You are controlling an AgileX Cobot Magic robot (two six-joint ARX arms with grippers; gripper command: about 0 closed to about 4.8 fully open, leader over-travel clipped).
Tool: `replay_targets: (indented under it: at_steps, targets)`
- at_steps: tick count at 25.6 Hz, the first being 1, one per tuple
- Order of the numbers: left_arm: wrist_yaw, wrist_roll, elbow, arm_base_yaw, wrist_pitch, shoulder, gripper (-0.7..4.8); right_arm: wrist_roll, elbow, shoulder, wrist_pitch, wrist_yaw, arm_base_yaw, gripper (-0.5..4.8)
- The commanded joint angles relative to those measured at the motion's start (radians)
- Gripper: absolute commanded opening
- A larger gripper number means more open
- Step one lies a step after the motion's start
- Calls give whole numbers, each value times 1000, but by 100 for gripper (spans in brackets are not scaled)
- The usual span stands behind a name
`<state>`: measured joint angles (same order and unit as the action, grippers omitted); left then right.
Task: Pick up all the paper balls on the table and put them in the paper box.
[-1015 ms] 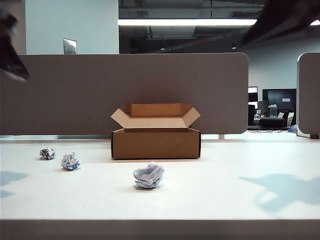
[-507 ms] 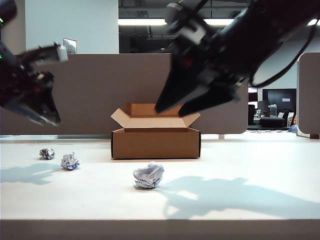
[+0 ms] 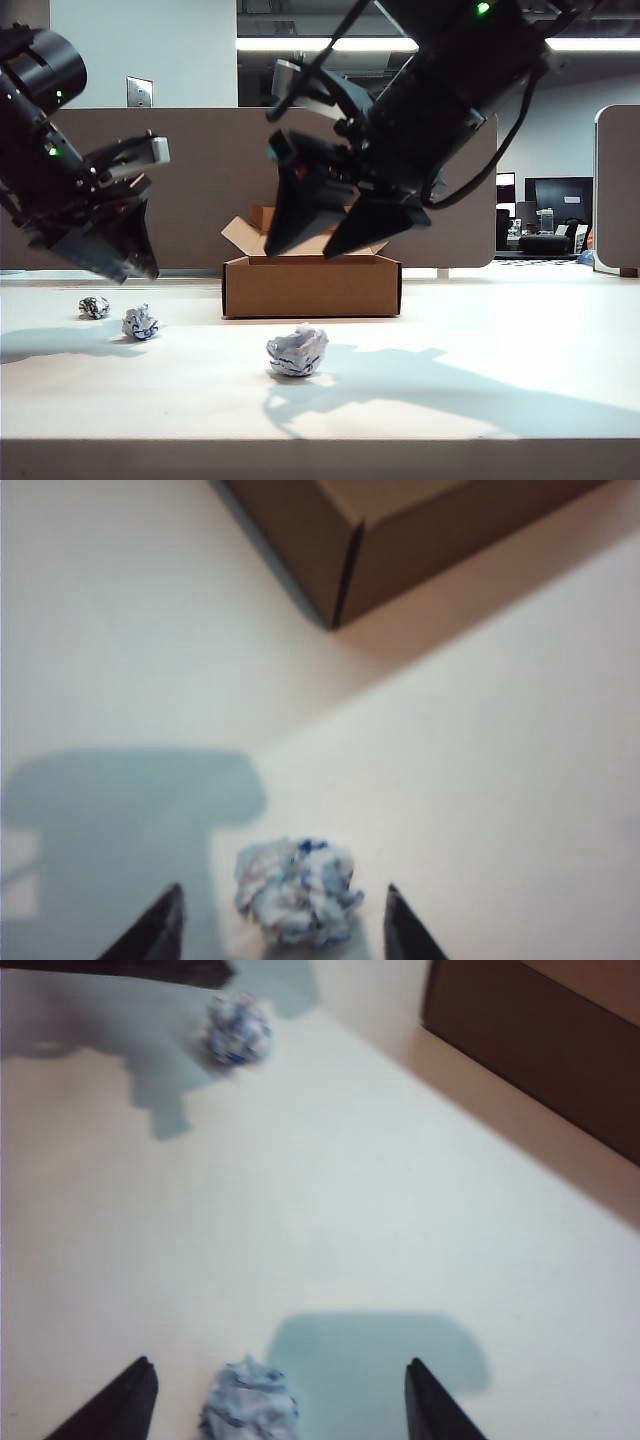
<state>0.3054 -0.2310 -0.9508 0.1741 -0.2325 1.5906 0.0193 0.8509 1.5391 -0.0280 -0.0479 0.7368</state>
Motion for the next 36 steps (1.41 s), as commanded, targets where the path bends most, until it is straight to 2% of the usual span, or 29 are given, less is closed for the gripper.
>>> replay_targets:
  at_steps: [1,4,9,12,19,22,24,36]
  targets:
    - [-50,3,-6,10,-37,9,255,-32,15,13,32,54,3,338]
    - [-47,3,-6,10,-41,12,282,-53,13,16,57,61,3,338]
    - [-10,3,-13,10,-21,36,282,-79,13,16,60,64,9,338]
    - [-15,3,-13,16,-22,56,282,-80,13,18,61,63,9,338]
    - [-16,3,-14,22,-14,72,283,-106,14,25,77,-13,13,338]
    - [-12,3,-21,22,-25,89,284,-106,13,41,101,-15,21,338]
    - [-14,3,-40,23,-52,116,311,-105,13,65,114,-22,29,338]
    - [-40,3,-69,33,-45,155,310,-106,14,123,106,-39,46,338]
